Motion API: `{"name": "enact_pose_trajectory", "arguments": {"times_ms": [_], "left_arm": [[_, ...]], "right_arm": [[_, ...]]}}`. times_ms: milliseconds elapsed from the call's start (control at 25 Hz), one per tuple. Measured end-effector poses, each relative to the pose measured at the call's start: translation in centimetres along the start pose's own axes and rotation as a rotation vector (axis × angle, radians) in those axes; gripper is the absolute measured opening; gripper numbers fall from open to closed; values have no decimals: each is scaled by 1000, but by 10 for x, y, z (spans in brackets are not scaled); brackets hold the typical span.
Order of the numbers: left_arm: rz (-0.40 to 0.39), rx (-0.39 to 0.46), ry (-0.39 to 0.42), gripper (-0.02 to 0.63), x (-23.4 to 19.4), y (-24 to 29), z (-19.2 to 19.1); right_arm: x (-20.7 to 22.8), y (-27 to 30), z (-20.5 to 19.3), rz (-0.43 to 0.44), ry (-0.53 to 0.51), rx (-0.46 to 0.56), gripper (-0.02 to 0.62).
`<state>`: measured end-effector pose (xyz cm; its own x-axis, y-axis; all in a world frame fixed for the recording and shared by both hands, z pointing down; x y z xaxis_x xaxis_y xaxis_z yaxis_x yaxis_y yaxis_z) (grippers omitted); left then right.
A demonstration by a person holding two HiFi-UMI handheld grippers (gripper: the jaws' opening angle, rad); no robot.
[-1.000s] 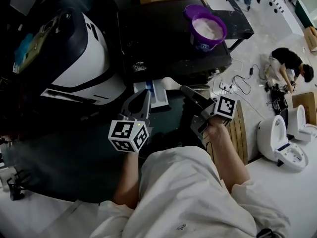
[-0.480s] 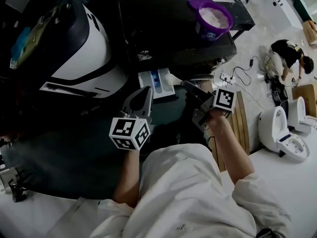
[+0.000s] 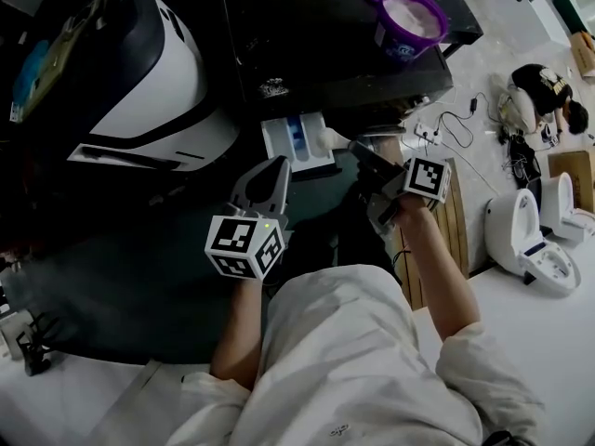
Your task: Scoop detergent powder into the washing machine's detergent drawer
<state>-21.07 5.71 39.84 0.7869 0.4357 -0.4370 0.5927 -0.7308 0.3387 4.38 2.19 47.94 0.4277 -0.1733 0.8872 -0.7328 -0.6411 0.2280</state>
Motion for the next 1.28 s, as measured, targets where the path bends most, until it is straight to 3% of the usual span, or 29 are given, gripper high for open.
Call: {"name": "enact_pose_trajectory", "arguments": {"times_ms": [600, 1280], "left_arm": [[18, -29, -4, 12, -8, 19, -18], [79, -53, -43, 12, -14, 27, -34]], "right_arm": [[34, 19, -6, -11, -52, -66, 11], [64, 43, -6, -58, -247, -222, 11]]}}
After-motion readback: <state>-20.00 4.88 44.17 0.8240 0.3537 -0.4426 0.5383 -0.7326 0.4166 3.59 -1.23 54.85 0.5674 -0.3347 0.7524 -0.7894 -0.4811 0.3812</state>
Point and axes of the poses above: the fingertips, and each gripper's own axes: y forward along the fingers, x to its right, z out of its top, the point moved 9 cm from there along -y, backward along the fingers, and after that the axes turned 8 degrees about -y, right-handed, at the moved point
